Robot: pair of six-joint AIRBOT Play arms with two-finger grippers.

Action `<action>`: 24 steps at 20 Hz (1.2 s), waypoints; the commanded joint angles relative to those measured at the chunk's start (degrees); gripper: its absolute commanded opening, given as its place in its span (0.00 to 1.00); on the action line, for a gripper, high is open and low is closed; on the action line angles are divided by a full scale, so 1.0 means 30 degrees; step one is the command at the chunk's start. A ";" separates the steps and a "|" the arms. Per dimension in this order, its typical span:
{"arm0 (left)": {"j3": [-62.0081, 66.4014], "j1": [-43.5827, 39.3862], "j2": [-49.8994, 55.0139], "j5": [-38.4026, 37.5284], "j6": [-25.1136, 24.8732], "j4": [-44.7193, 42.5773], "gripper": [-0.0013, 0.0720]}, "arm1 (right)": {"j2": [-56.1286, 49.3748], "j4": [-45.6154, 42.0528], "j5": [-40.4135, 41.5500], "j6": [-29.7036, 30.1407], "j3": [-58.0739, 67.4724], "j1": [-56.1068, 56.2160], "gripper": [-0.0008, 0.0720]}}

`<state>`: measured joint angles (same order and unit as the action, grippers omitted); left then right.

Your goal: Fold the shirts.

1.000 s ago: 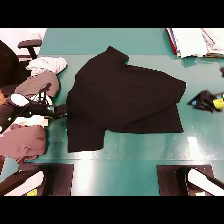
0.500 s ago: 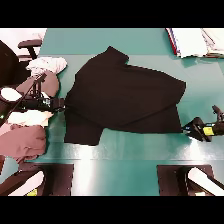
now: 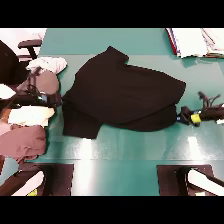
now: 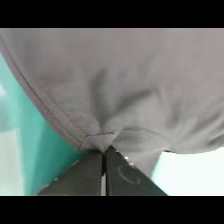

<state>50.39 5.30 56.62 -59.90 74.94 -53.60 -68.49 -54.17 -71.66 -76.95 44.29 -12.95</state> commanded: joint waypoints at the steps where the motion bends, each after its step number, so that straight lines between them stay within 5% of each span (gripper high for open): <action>1: 0.3512 0.0015 -0.2310 -0.0146 0.0226 0.0000 0.05 | 0.2186 0.0146 -0.1071 0.0248 0.4350 0.1020 0.04; 9: 1.9708 0.0015 -0.4488 0.0379 0.0539 0.0000 0.05 | 0.6455 0.0000 -0.1814 -0.0350 2.1063 -0.1384 0.03; 13: 2.2666 0.0015 -0.4430 0.2499 0.0590 -0.1472 0.04 | 0.5260 0.0022 -0.3789 -0.1596 2.6622 -0.4167 0.03; 15: 2.2644 0.0015 -0.4029 0.2076 0.1741 -0.2754 0.04 | 0.4597 0.0029 -0.4495 -0.2186 2.7248 -0.4991 0.03; 18: 2.2549 0.0007 -0.1661 -0.2157 0.2572 -0.3075 0.04 | 0.3949 0.0095 -0.4896 -0.2557 2.5186 -0.5071 0.03; 24: 1.7405 0.0007 0.4670 -0.5450 0.2885 -0.0452 0.05 | 0.0415 -0.1851 -0.6477 -0.2565 2.0327 -0.2994 0.03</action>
<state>108.55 5.26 62.59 -70.57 82.89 -57.91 -62.22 -55.35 -88.40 -84.38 110.39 -25.63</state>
